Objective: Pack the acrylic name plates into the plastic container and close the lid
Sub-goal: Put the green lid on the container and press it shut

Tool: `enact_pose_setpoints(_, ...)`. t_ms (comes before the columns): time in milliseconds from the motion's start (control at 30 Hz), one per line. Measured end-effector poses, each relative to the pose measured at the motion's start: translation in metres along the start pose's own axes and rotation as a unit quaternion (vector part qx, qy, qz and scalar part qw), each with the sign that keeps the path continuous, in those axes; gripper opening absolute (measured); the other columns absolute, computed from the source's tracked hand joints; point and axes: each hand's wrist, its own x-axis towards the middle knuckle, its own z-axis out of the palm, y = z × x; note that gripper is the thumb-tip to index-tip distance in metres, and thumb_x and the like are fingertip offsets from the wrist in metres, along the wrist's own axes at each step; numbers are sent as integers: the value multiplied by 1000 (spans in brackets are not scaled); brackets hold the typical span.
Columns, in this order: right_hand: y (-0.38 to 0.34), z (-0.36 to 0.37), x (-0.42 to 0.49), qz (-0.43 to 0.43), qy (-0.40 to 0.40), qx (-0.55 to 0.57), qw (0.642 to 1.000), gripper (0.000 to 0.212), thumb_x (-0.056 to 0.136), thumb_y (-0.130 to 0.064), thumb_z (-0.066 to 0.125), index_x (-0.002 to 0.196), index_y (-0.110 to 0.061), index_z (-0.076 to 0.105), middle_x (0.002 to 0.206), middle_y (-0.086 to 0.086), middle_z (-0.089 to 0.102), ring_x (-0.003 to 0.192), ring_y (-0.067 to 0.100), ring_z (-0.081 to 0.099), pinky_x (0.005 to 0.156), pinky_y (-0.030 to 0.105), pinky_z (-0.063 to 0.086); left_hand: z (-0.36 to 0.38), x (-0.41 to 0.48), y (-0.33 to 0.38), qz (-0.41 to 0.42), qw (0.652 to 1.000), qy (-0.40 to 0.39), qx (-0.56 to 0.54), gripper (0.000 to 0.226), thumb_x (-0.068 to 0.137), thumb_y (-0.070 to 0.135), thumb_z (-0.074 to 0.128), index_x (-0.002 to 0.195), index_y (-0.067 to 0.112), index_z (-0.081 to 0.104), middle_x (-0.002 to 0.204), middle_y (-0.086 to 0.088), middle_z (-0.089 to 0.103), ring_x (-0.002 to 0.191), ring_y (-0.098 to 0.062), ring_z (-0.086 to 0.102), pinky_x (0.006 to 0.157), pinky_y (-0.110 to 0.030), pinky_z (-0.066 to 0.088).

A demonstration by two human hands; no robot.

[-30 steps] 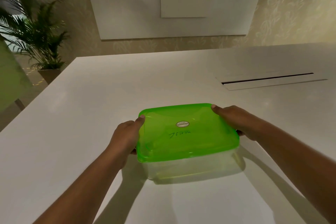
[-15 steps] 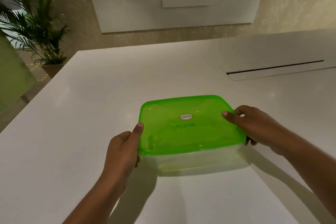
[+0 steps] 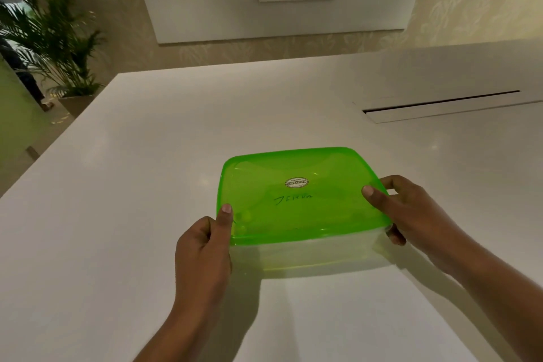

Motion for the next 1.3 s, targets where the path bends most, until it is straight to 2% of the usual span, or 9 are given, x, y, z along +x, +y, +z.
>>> enact_pose_setpoints(100,-5,-11,13,0,4,-69,998,59,56,-75,63,86,-24,63,58,8,67,38,13,55,38,25,39,-5,16,1,-21,999,-32,10,61,85,53,63,65,-1,42,46,0,43,40,-17,44,46,-28,39)
enact_pose_setpoints(200,-10,-17,36,2,20,-115,993,53,57,-72,66,78,-23,66,56,1,67,43,9,60,40,24,43,-9,41,4,-29,997,-51,48,56,81,57,66,60,9,46,49,3,45,43,-16,47,50,-37,43)
enact_pose_setpoints(300,-12,-12,62,25,14,-138,990,48,72,-62,68,77,-15,68,68,4,67,58,17,64,49,28,50,-7,67,11,-70,992,-75,73,62,84,58,62,74,-2,55,63,-12,57,56,-26,59,58,-48,55)
enact_pose_setpoints(367,-14,-7,77,58,-6,-105,993,59,81,-57,64,85,1,66,71,10,63,61,22,63,49,27,51,-4,82,15,-107,985,-95,99,63,86,58,59,87,-5,62,77,-21,68,66,-34,68,67,-52,59)
enact_pose_setpoints(433,-16,-3,87,86,-8,-71,994,62,85,-55,61,83,6,62,70,14,58,59,24,60,51,26,49,-2,96,18,-129,981,-102,100,61,87,60,57,87,0,66,82,-20,70,66,-34,68,71,-50,59)
enact_pose_setpoints(600,-17,5,97,84,14,-35,996,45,87,-48,63,77,-4,60,66,12,50,53,21,50,51,24,38,9,116,17,-144,981,-98,88,61,86,63,57,82,3,62,73,-12,62,61,-28,61,59,-36,51)
enact_pose_setpoints(800,-14,6,101,84,-4,40,996,38,86,-41,67,75,-8,54,69,13,45,59,20,42,52,28,29,20,117,10,-156,983,-98,25,40,88,56,60,74,20,71,69,-6,75,61,-24,71,47,-24,51)
enact_pose_setpoints(1067,-19,7,114,75,-11,88,993,35,85,-33,71,78,-1,57,73,18,52,63,24,50,62,36,41,25,117,9,-144,986,-81,31,46,90,54,59,61,20,69,45,5,65,51,-21,64,51,-28,53)
enact_pose_setpoints(1300,-14,7,115,48,31,91,994,47,77,-38,77,54,-14,44,51,5,41,41,15,39,51,27,31,23,115,11,-129,987,-84,47,58,86,64,56,77,8,69,65,-10,66,58,-26,64,55,-35,56)
